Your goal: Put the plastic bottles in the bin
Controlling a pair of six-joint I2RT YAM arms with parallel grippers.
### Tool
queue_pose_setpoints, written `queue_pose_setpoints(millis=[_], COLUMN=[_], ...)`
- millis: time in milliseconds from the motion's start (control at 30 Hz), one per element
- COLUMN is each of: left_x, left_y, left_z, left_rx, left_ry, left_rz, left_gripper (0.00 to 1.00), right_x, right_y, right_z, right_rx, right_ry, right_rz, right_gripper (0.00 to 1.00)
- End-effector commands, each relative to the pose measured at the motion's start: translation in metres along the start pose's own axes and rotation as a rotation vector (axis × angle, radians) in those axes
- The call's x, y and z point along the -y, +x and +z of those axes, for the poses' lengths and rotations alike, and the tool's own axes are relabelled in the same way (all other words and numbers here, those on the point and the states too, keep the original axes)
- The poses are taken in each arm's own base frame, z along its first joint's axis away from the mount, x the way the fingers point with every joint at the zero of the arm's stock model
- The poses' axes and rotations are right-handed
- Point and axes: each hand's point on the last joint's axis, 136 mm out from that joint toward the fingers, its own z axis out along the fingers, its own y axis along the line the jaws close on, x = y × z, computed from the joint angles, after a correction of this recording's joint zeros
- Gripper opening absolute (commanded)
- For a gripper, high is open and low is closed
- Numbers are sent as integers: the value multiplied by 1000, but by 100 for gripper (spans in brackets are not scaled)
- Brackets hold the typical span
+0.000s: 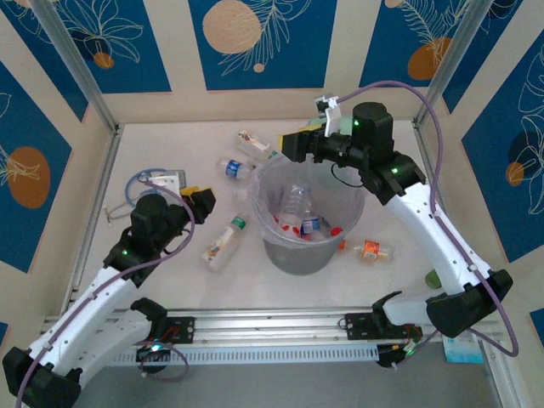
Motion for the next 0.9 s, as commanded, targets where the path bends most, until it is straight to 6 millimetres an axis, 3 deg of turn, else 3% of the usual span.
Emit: queue_pose_setpoints(millis=[0, 67, 200, 367, 533, 767, 867], left_x=[-29, -38, -36, -53, -39, -64, -58], left_y=[11, 16, 39, 68, 103, 155, 176], left_z=[9, 19, 38, 38, 19, -23, -31], left_rx=[-134, -210, -315, -456, -592, -752, -782], left_ry=[-179, -221, -160, -164, -57, -195, -164], left_rz=[154, 154, 120, 110, 67, -23, -91], left_gripper=[59, 66, 78, 90, 100, 100, 100], right_x=[1, 7, 14, 37, 48, 60, 66], right_y=[-4, 0, 11, 22, 27, 32, 35], right_z=[-15, -22, -36, -53, -54, -48, -47], right_rx=[27, 12, -13, -26, -27, -41, -52], right_ry=[43, 68, 119, 216, 234, 260, 279], right_rz=[-27, -10, -2, 30, 55, 73, 88], right_gripper=[83, 83, 84, 84, 84, 84, 84])
